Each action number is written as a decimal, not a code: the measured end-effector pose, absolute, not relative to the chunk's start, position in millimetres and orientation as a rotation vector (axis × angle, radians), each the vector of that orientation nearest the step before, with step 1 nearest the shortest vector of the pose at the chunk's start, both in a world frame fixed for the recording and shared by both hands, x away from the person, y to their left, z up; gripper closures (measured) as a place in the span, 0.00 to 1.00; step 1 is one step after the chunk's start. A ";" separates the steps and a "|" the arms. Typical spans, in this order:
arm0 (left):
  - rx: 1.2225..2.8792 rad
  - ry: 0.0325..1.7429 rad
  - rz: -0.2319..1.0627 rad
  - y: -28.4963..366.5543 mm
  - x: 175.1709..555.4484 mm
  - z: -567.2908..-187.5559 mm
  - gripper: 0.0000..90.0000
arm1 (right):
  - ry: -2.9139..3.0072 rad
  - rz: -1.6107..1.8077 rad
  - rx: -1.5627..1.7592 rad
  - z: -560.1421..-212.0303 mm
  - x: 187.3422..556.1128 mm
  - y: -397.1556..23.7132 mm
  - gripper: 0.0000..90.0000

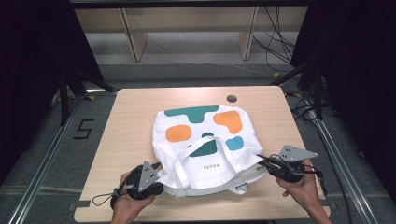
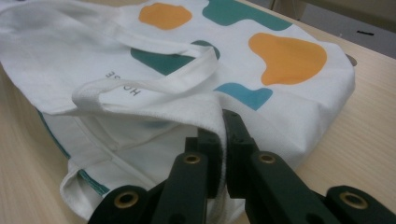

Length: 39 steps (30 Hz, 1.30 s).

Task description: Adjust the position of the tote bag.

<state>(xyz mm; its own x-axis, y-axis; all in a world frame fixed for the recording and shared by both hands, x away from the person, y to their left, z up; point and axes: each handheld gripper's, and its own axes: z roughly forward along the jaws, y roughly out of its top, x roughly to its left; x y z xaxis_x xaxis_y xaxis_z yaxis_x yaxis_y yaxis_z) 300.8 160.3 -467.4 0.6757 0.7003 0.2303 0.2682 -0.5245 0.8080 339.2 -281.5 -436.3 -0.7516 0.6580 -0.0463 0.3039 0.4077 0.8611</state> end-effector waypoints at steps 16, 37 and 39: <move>1.943 0.855 0.570 187.7 316.8 -457.5 0.93 | 2.279 1.199 0.799 -423.0 348.4 -280.9 0.80; 1.892 0.789 0.584 189.3 306.5 -406.4 0.94 | 2.260 1.347 0.820 -383.9 344.9 -283.2 0.98; 1.871 0.778 0.594 190.4 305.3 -398.6 0.94 | 2.228 1.371 0.787 -375.1 346.9 -283.7 0.98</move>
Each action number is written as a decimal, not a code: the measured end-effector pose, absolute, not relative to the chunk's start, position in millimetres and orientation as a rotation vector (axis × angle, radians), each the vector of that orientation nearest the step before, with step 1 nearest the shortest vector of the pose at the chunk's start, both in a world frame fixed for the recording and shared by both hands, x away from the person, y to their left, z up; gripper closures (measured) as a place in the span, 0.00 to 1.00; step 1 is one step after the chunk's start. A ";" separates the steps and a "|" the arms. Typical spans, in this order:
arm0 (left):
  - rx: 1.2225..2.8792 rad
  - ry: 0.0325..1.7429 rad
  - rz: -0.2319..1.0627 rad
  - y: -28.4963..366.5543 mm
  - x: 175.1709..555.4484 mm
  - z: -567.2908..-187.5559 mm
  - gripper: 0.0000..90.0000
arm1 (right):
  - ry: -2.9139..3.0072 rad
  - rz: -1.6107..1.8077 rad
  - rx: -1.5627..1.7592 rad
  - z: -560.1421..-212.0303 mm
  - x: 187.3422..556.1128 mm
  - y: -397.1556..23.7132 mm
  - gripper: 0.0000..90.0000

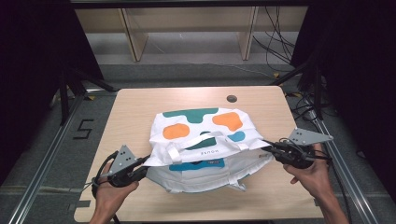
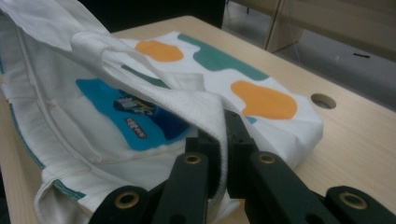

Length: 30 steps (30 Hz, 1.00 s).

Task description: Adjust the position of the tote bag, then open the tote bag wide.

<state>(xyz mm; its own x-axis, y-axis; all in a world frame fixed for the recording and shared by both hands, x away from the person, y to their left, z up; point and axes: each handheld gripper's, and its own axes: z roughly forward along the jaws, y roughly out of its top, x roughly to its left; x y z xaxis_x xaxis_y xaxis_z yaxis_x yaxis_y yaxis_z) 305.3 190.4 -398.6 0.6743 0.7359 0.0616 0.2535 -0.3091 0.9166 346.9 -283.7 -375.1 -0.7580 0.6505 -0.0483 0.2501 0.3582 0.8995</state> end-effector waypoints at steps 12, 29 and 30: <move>1.790 0.755 0.652 195.2 301.3 -356.6 0.95 | 2.189 1.403 0.689 -321.2 354.2 -282.9 0.98; 1.741 0.689 0.673 194.2 296.7 -321.6 0.96 | 2.129 1.489 0.691 -295.9 347.1 -290.8 0.98; 1.732 0.685 0.675 195.1 297.8 -316.8 0.96 | 2.132 1.497 0.655 -292.3 349.5 -291.5 0.98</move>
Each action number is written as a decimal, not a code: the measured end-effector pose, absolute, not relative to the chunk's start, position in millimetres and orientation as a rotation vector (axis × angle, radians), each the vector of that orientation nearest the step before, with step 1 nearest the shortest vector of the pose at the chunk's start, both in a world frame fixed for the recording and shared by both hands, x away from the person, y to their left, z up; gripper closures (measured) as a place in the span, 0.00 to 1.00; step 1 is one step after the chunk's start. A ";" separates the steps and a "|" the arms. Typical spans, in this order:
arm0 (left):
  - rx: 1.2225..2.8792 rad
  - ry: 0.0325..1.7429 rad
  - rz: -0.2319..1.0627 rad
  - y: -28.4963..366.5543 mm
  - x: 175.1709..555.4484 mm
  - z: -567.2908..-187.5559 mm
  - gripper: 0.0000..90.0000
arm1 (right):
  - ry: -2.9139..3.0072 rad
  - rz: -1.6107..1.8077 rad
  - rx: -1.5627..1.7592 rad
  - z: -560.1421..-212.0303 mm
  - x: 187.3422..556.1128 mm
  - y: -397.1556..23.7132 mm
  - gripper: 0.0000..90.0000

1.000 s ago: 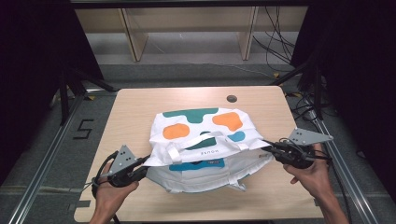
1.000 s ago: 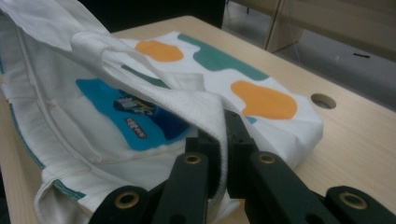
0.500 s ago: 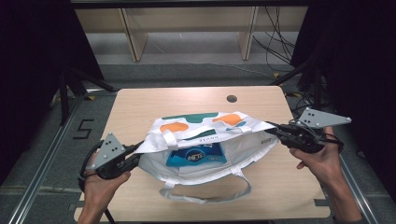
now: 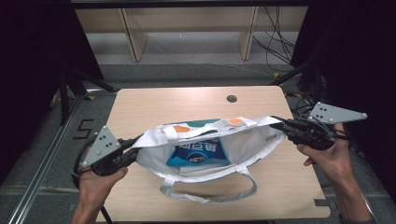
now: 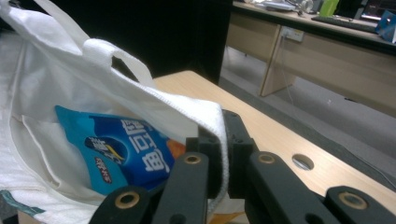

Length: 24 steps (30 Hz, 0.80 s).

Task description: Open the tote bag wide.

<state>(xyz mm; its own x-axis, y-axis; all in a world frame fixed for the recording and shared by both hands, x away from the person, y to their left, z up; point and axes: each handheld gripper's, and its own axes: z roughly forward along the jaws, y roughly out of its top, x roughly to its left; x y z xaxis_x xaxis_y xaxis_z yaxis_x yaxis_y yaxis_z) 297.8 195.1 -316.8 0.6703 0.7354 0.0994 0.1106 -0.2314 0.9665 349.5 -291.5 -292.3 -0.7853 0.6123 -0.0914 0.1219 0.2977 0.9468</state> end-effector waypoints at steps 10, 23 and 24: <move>1.665 0.669 0.686 194.7 315.1 -286.2 0.96 | 2.035 1.520 0.663 -254.4 363.6 -291.9 0.98; 1.703 0.720 0.659 192.0 337.8 -333.4 0.96 | 2.074 1.453 0.759 -291.9 396.2 -289.4 0.98; 1.709 0.706 0.661 191.6 339.6 -335.8 0.96 | 2.072 1.448 0.769 -294.2 396.5 -287.8 0.98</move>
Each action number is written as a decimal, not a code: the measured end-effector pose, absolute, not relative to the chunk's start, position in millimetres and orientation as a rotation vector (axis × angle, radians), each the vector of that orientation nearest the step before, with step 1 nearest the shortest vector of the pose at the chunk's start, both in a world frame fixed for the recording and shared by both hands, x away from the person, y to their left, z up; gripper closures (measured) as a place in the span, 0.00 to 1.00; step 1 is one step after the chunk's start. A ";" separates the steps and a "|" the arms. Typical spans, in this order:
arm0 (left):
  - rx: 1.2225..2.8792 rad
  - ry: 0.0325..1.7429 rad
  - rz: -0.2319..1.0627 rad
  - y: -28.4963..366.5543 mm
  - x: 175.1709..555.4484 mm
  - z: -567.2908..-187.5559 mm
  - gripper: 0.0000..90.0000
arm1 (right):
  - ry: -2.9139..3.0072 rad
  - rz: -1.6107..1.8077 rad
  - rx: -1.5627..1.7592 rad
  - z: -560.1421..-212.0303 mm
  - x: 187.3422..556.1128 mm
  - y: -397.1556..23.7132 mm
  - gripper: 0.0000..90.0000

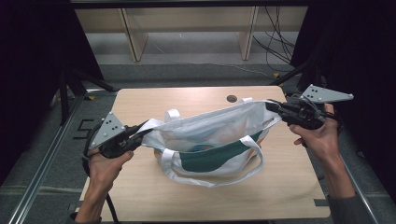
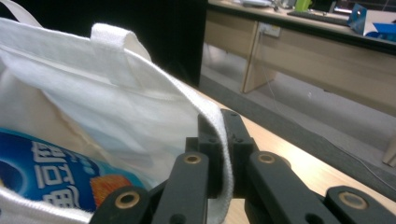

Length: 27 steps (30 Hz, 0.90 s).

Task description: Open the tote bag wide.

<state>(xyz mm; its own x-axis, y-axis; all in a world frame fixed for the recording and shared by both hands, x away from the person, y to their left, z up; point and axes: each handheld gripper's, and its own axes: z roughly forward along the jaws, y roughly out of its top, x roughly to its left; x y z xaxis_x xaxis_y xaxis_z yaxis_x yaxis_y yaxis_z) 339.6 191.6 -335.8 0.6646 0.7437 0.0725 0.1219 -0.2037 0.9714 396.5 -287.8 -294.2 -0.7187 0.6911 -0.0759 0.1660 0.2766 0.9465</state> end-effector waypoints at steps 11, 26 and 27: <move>1.743 0.754 0.602 184.0 352.9 -369.9 0.96 | 2.103 1.384 0.830 -322.8 402.1 -291.7 0.98; 1.682 0.801 0.702 189.5 391.7 -324.1 0.96 | 2.020 1.389 0.838 -281.9 427.9 -283.6 0.98; 1.671 0.817 0.698 189.8 398.5 -319.4 0.96 | 2.017 1.398 0.856 -279.1 431.1 -282.3 0.98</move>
<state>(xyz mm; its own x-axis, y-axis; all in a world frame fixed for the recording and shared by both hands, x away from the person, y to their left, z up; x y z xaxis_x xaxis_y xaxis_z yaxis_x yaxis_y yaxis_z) 398.5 189.8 -319.4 0.5892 0.8071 0.0384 0.1647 -0.1665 0.9722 431.1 -282.3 -279.1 -0.6548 0.7524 -0.0718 0.1970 0.2615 0.9449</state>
